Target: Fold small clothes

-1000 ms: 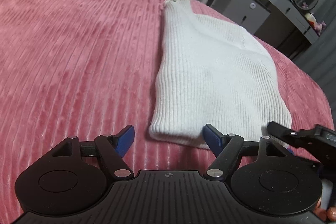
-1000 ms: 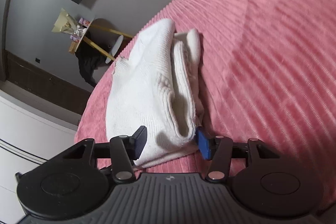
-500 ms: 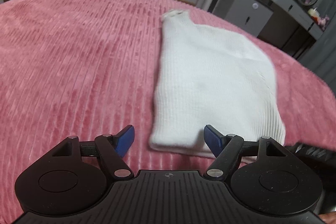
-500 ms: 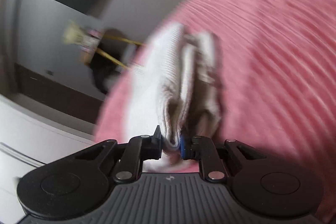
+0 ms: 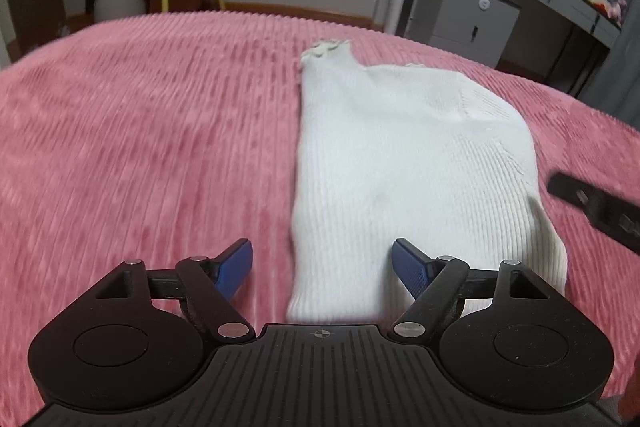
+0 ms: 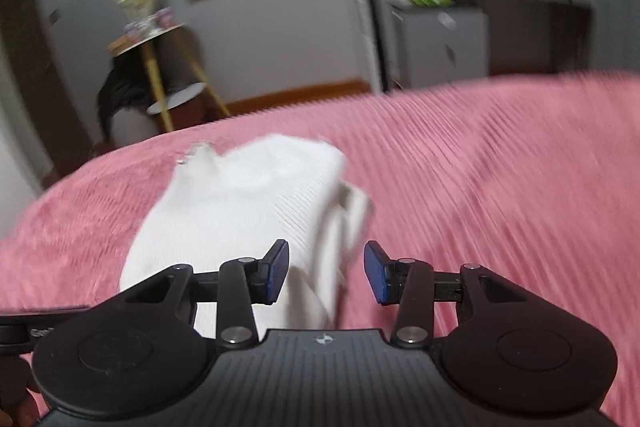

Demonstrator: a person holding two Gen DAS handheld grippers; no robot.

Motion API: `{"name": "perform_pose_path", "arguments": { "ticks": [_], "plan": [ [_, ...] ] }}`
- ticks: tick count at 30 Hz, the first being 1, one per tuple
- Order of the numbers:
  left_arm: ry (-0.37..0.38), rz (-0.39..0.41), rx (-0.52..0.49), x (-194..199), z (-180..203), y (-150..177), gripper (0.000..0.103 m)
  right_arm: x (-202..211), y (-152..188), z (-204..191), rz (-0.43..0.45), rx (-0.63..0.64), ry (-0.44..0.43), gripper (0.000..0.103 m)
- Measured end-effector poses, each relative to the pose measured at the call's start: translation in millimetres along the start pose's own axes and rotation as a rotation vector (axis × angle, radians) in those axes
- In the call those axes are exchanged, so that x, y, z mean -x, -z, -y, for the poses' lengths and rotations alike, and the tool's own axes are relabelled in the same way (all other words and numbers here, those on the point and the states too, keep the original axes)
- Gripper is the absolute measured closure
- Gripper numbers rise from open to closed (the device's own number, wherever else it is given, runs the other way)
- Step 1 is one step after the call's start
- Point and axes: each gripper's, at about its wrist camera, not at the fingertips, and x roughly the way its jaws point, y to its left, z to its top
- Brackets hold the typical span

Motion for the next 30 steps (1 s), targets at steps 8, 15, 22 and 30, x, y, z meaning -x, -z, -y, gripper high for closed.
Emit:
{"name": "perform_pose_path", "arguments": {
  "ticks": [8, 15, 22, 30],
  "plan": [
    [-0.023, -0.017, -0.062, -29.5, 17.4, -25.9, 0.015, -58.4, 2.9, -14.8, -0.074, 0.240, 0.090, 0.095],
    [-0.044, -0.030, -0.102, -45.5, 27.0, -28.0, 0.009, -76.9, 16.9, 12.3, -0.159, 0.163, 0.152, 0.099],
    [-0.048, -0.025, -0.101, -39.4, 28.6, -31.7, 0.011, -45.5, 3.4, -3.4, -0.021, 0.162, 0.095, 0.098],
    [-0.088, 0.039, -0.189, -38.2, 39.0, -56.5, 0.011, -58.8, -20.2, -16.4, 0.022, 0.256, 0.109, 0.097]
  ]
}}
